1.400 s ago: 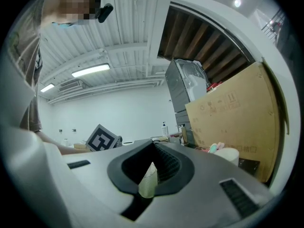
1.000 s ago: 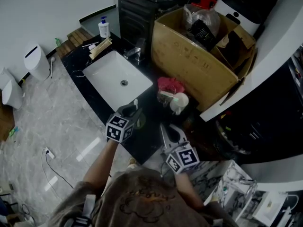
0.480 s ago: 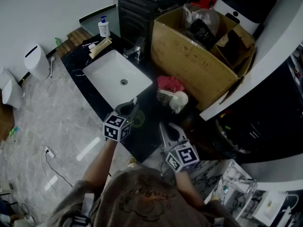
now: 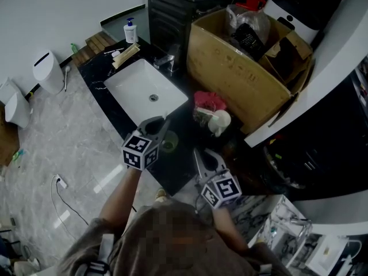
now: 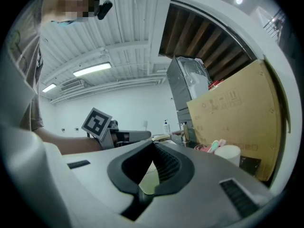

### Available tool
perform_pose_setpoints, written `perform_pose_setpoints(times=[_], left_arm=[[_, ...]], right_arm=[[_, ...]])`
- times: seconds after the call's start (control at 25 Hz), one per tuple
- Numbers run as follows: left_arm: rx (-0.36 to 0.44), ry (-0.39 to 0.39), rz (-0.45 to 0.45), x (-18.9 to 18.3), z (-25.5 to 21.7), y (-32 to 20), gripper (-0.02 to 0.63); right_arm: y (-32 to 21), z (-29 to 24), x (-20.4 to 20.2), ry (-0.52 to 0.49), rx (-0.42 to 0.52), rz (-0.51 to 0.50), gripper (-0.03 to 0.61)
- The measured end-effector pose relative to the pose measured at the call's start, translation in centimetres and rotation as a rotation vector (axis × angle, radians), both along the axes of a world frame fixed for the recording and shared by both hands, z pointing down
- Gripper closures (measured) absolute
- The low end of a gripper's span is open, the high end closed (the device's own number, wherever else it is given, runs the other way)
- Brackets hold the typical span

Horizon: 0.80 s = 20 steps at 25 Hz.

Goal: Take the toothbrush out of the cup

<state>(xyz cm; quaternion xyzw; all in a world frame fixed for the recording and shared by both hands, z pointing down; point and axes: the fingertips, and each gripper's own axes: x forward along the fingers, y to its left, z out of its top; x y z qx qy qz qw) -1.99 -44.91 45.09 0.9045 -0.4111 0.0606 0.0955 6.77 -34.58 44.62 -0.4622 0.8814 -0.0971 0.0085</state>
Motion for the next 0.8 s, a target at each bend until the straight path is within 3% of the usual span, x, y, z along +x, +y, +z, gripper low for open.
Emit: perform_pose_setpoints(times=[0.4, 0.8], left_arm=[[0.051, 0.065, 0.000, 0.4, -6.1, 1.7, 0.589], [0.011, 0.127, -0.015, 0.3, -8.3, 7.9, 0.589]], right_arm=[[0.9, 0.5, 0.1, -0.017, -0.004, -0.022, 0.578], [2.8, 1.0, 0.3, -0.024, -0.019, -0.064, 0.578]])
